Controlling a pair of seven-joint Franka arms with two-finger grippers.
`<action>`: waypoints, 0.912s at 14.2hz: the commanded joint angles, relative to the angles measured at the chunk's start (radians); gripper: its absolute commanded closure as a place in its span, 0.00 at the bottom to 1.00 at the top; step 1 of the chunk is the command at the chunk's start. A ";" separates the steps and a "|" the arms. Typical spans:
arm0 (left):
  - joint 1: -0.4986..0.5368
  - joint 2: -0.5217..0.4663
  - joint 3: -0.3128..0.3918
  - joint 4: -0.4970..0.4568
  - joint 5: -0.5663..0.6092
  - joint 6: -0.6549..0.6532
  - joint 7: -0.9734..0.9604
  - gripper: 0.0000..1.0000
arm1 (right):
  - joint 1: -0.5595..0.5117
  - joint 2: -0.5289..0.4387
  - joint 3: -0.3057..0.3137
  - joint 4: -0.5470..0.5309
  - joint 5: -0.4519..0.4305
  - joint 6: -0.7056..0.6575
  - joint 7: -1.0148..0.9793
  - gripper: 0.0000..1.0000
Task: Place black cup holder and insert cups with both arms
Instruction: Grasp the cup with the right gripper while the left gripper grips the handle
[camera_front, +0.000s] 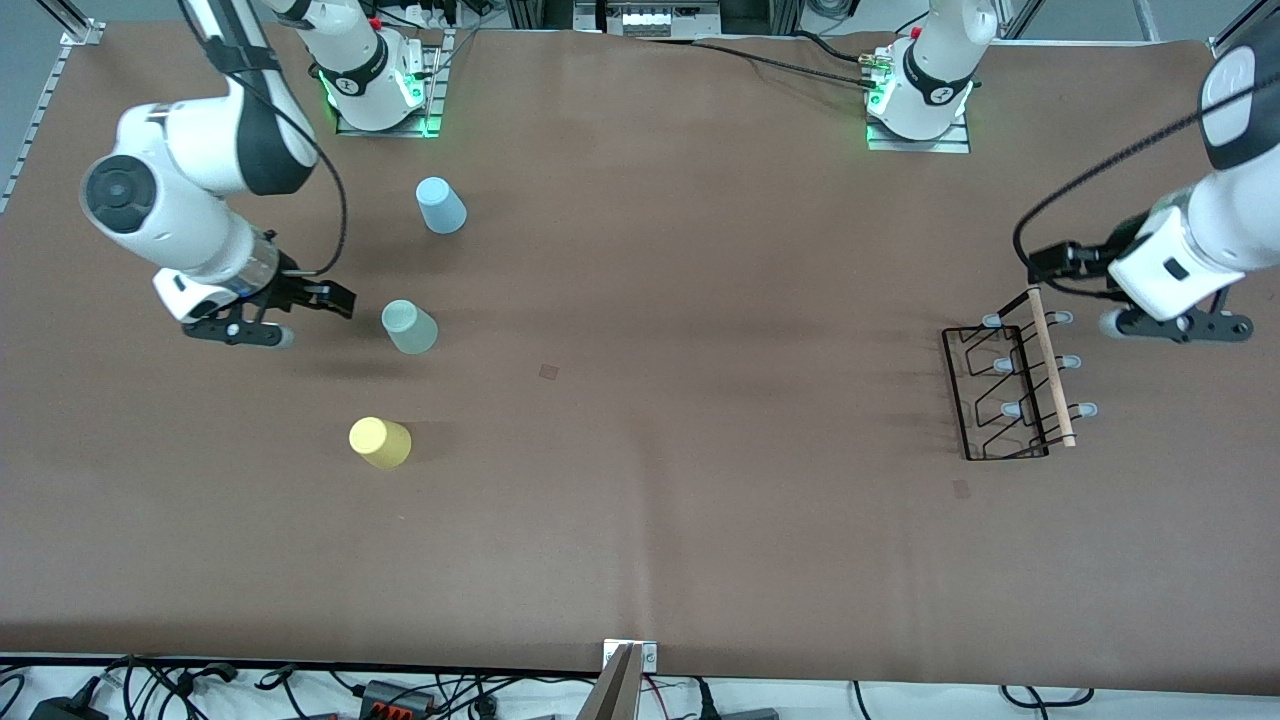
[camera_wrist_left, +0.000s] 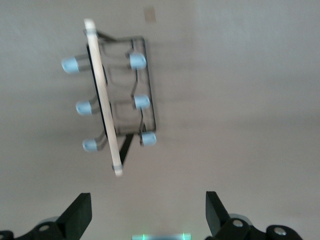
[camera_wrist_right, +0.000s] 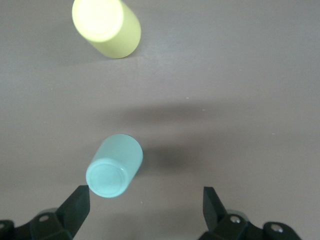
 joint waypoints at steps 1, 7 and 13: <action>0.025 -0.001 0.002 -0.073 0.018 0.166 0.026 0.00 | -0.001 -0.022 0.058 -0.067 -0.010 0.081 0.039 0.00; 0.051 -0.014 0.003 -0.296 0.078 0.467 0.023 0.00 | -0.001 0.042 0.072 -0.065 -0.010 0.135 0.039 0.00; 0.087 0.009 0.002 -0.426 0.078 0.705 0.020 0.34 | 0.025 0.125 0.072 -0.075 -0.010 0.250 0.060 0.00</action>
